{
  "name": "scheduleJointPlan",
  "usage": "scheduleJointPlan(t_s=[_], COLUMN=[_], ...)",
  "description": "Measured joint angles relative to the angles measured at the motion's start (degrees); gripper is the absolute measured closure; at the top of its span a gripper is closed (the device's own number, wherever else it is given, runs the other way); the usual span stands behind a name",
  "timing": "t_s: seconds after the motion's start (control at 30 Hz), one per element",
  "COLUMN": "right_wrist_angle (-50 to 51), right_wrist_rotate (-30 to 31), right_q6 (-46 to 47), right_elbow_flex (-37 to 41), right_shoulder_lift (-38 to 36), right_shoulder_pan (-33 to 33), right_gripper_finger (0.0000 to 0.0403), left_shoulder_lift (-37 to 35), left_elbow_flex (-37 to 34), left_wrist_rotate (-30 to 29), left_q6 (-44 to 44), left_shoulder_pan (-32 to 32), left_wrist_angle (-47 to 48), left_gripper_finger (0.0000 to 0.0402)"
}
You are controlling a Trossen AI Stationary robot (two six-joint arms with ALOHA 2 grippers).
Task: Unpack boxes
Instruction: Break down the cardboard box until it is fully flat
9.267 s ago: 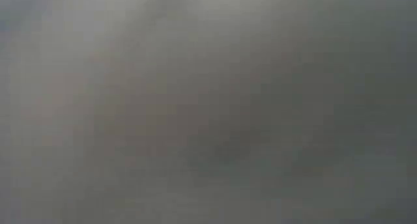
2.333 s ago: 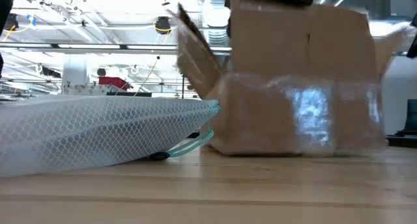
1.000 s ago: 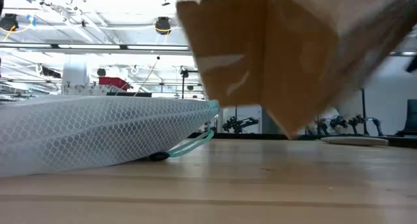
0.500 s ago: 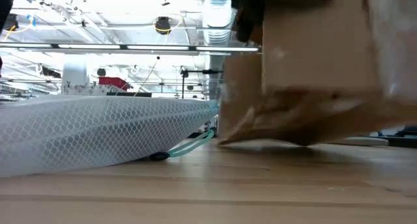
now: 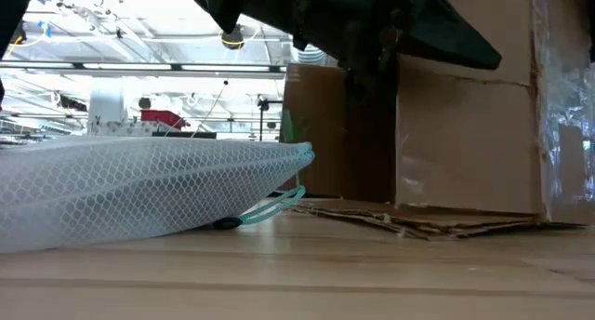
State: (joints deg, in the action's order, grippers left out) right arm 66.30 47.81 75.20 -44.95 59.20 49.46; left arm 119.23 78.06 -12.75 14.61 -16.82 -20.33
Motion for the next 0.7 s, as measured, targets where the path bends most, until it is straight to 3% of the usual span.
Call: scheduleJointPlan(t_s=[0.2,0.4,0.7], right_wrist_angle=[-0.63,-0.46,0.03], right_wrist_rotate=[-1.25,-1.57,-2.03], right_q6=[-2.19,-2.27,-3.21], right_elbow_flex=[0.00,0.04,0.16], right_shoulder_lift=[0.00,0.02,0.04], right_shoulder_pan=[-1.34,-1.13,-1.15], right_gripper_finger=[0.0265,0.0265,0.0265], left_shoulder_lift=[-2.59,-8.86,-12.66], left_elbow_flex=[-0.02,0.00,0.00], left_wrist_rotate=[0.47,-2.79,-5.51], left_q6=[1.53,6.60,15.38], left_shoulder_pan=[-0.63,-1.64,-1.66], left_wrist_angle=[5.57,19.57,39.25], left_gripper_finger=[0.0247,0.0247,0.0247])
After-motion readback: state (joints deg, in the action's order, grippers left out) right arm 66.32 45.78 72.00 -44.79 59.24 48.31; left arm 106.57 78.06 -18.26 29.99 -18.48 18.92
